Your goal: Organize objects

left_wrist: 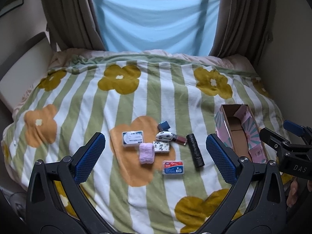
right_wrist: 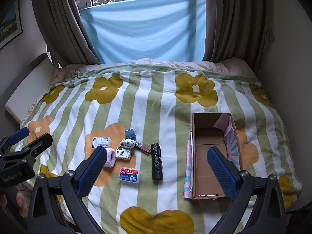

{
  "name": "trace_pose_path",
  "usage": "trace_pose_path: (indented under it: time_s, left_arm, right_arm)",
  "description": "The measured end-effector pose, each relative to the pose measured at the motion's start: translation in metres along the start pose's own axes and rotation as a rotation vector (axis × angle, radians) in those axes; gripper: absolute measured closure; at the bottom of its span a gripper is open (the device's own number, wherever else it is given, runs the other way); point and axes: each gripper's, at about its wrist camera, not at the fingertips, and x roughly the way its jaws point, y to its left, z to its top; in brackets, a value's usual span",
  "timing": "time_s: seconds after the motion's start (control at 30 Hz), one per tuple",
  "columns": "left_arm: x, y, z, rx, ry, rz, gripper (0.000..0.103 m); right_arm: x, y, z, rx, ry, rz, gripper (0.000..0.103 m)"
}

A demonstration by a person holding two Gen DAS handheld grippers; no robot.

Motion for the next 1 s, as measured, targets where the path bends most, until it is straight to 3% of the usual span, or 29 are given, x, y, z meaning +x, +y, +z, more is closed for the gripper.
trace_pose_path:
  time_s: [0.6, 1.0]
  left_arm:
    - [0.0048, -0.0009, -0.0005, 0.007, 0.002, -0.026, 0.0]
    - [0.008, 0.0022, 0.0025, 0.001, -0.008, 0.02, 0.0]
  right_arm:
    - [0.0, -0.0031, -0.0014, 0.001, 0.01, -0.011, 0.001]
    - [0.0042, 0.0014, -0.0023, -0.009, 0.011, -0.014, 0.001]
